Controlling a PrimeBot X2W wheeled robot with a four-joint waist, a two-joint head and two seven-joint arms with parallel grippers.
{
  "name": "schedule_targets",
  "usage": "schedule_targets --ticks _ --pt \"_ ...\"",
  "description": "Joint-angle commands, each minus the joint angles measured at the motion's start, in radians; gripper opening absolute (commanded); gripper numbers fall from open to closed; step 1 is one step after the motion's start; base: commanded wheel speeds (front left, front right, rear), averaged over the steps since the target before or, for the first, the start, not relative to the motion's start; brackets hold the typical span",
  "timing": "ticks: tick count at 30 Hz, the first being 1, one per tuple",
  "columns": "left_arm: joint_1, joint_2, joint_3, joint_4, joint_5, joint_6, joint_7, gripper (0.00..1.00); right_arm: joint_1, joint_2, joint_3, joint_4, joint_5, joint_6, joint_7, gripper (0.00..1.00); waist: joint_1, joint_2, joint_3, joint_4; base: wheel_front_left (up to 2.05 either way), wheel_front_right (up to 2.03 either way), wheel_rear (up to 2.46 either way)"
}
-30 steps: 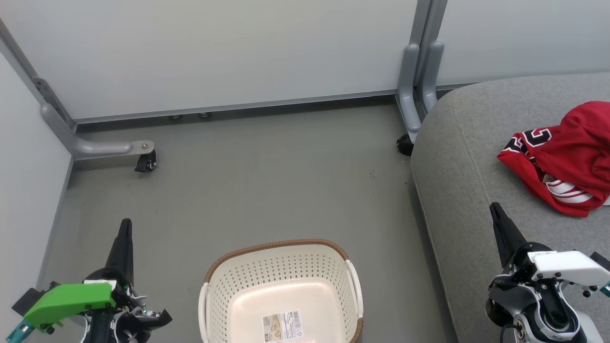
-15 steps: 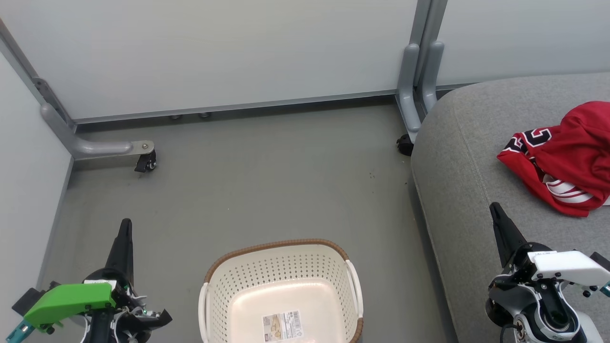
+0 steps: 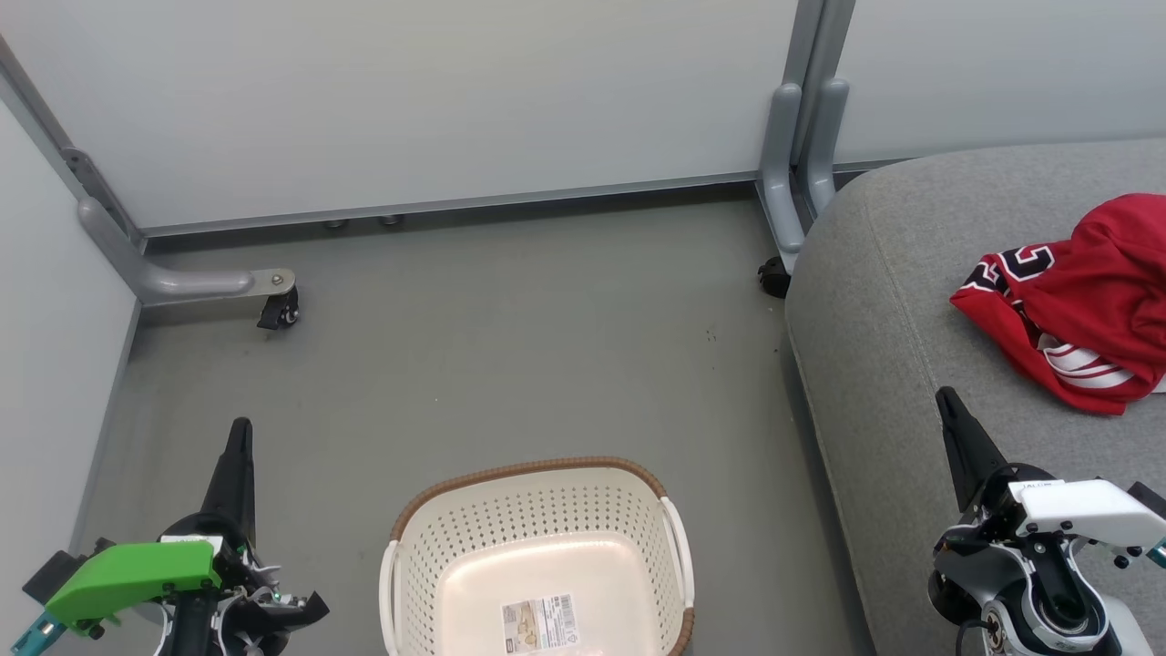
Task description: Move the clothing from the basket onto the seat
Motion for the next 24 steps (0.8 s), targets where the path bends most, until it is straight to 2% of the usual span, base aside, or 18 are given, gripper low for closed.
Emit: schedule_targets --ticks 1,24 --pt "-0.012 0.002 0.001 0.001 0.005 -0.005 0.003 0.0 -0.007 -0.001 -0.001 0.002 -0.004 0.0 0.003 0.0 0.0 0.0 0.0 0.0 0.0 0.0 0.0" --pt "-0.012 0.002 0.001 0.001 0.005 -0.005 0.003 0.0 -0.007 -0.001 0.0 0.002 -0.004 0.0 0.003 0.0 0.0 0.0 0.0 0.0 0.0 0.0 0.0"
